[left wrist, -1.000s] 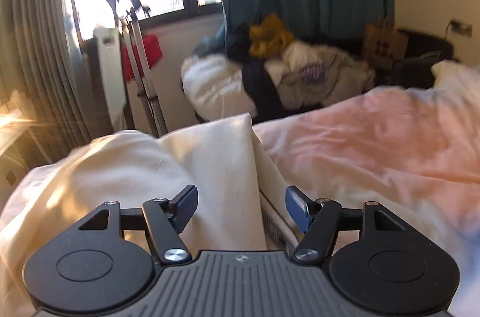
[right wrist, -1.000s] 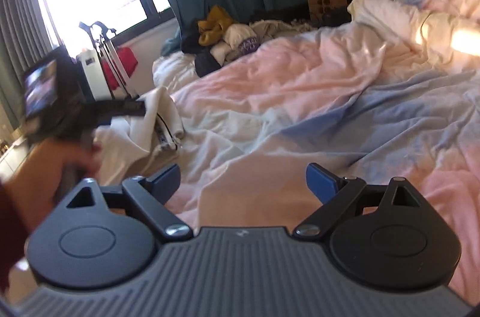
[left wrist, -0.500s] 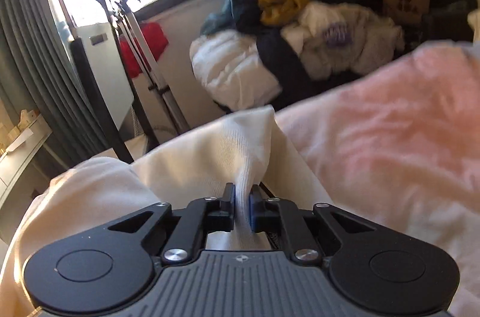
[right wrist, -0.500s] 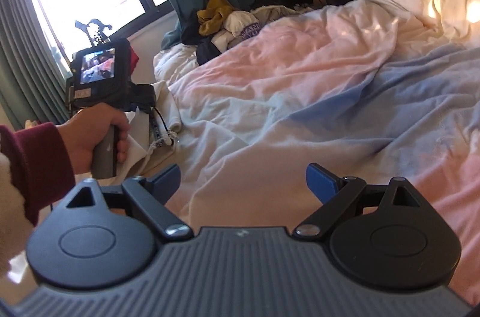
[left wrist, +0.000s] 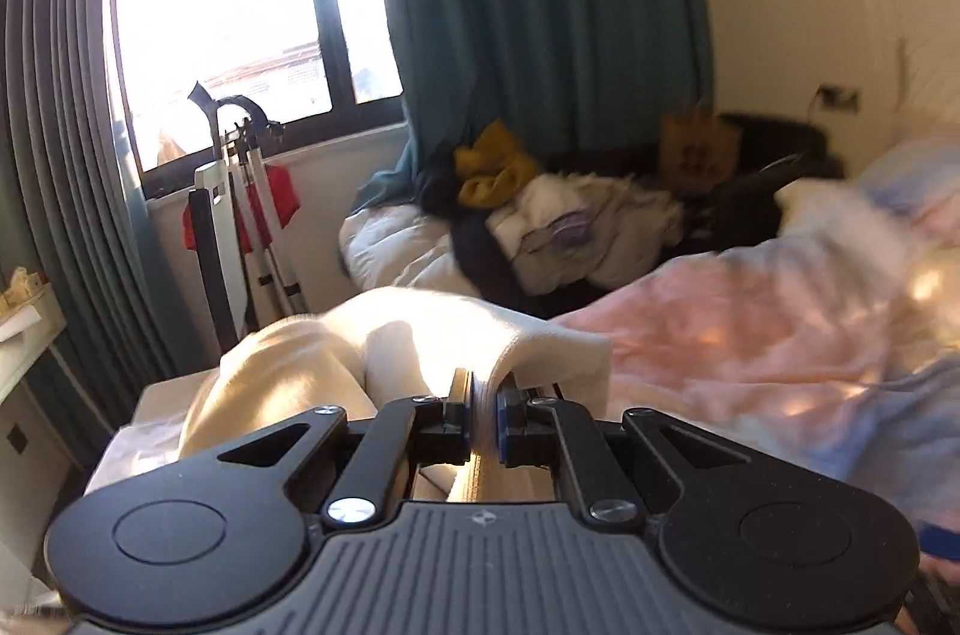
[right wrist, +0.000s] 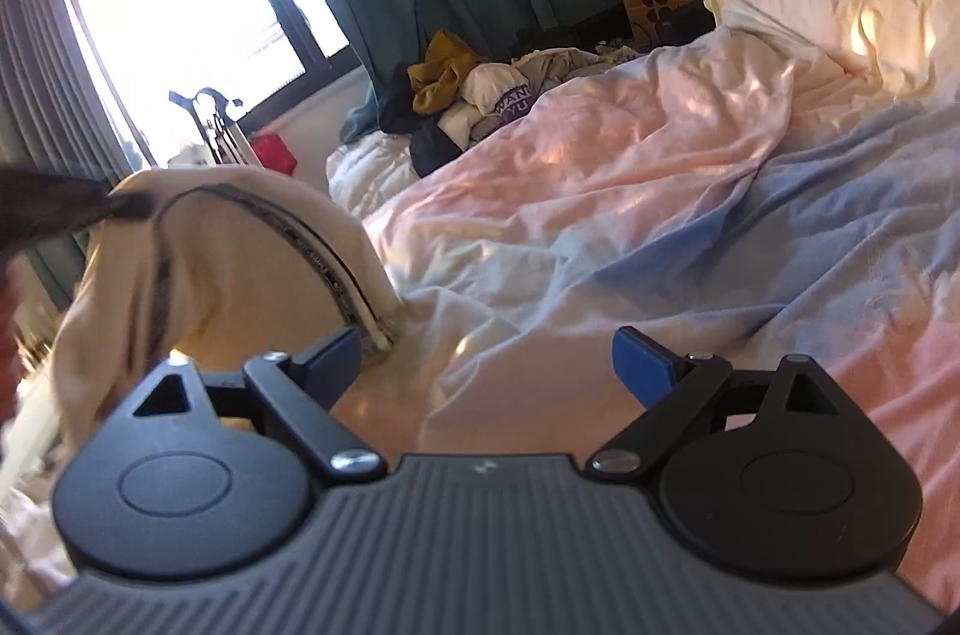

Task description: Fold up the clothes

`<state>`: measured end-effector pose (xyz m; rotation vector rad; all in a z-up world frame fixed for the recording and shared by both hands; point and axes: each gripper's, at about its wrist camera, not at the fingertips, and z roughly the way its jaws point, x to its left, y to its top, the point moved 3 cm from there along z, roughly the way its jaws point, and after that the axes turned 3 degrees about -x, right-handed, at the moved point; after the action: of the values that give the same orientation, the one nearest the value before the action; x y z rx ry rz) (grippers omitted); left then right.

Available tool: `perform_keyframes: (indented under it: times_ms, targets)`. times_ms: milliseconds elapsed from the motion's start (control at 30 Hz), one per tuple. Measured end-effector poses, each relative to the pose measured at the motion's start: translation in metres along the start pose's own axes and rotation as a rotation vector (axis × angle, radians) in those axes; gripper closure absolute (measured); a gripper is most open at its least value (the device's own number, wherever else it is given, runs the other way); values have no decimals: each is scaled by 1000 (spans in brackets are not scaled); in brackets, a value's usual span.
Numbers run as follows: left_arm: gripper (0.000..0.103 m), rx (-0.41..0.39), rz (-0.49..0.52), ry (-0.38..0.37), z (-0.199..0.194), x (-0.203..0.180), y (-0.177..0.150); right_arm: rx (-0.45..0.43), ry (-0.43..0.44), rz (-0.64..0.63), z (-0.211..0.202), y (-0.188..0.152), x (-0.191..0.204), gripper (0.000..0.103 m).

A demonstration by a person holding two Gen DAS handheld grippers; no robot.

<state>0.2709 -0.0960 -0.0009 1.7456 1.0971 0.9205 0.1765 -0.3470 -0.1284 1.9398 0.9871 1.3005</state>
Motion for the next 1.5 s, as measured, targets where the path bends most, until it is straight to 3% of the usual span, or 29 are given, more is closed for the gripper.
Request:
perform_keyframes:
  times_ms: [100,233,333,533,700,767,900,967,1033,1067,1100,1233,1400,1500]
  targets:
    - [96,-4,-89,-28,-49,0,-35,8,66,94,-11,4,-6,11]
    - [96,5,-204,-29,-96,-2,-92,61,199,328,-20,3,-25,11]
    - [95,15,-254,-19,-109,3,-121,143,292,517,-16,-8,-35,9]
    - [95,5,-369,-22,-121,24,-137,292,441,658,11,-27,-15,9]
    - [95,-22,-455,-22,-120,43,-143,397,480,637,72,-25,23,9]
    - [95,-31,-490,-19,-117,52,-143,449,477,701,104,-32,27,9]
    - [95,-59,-522,-13,-109,64,-140,515,393,741,159,-52,23,28]
    - [95,-72,-529,-20,-104,67,-140,508,402,730,170,-56,24,40]
    - [95,-76,-509,-27,-98,66,-141,487,413,718,175,-54,25,58]
    - [95,-74,-495,-31,-95,64,-143,465,414,704,175,-51,26,75]
    - [95,-69,-490,-39,-93,64,-144,442,412,688,174,-47,27,82]
    - [94,-41,-496,-80,-86,64,-149,325,381,528,160,-16,37,97]
    - [91,-7,-450,-134,-80,51,-154,67,403,382,106,47,46,97]
    - [79,-1,-421,-201,-81,38,-156,-65,412,313,69,87,44,97]
